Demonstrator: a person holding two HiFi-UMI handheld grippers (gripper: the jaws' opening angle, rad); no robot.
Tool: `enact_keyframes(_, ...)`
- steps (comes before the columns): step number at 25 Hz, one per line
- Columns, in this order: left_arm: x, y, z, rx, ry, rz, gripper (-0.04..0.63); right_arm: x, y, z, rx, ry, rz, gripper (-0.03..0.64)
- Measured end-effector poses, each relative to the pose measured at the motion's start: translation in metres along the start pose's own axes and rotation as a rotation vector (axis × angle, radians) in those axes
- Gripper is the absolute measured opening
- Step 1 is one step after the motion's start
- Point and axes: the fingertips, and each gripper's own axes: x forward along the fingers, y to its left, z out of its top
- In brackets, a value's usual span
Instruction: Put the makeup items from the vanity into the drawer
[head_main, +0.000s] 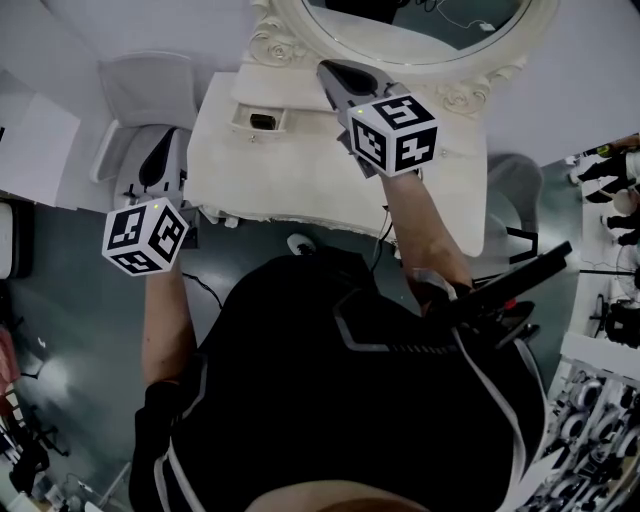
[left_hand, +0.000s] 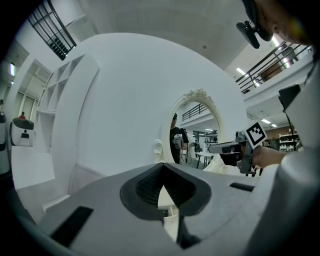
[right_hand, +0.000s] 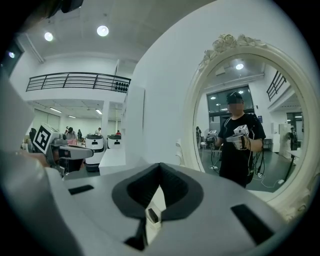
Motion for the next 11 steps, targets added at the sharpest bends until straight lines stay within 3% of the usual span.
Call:
enact_keyframes(6, 0.0068, -0.0057, -0.0086, -0.012, 0.047, -0.052, 0.003, 0.0021, -0.0031, -0.0024, 0.005, 0.009, -0.002, 0.003)
enact_keyframes(11, 0.0073, -0.0052, -0.003, 0.012, 0.014, -0.056, 0.003, 0.0031, -0.0069, -0.002, 0.009, 0.012, -0.007, 0.004)
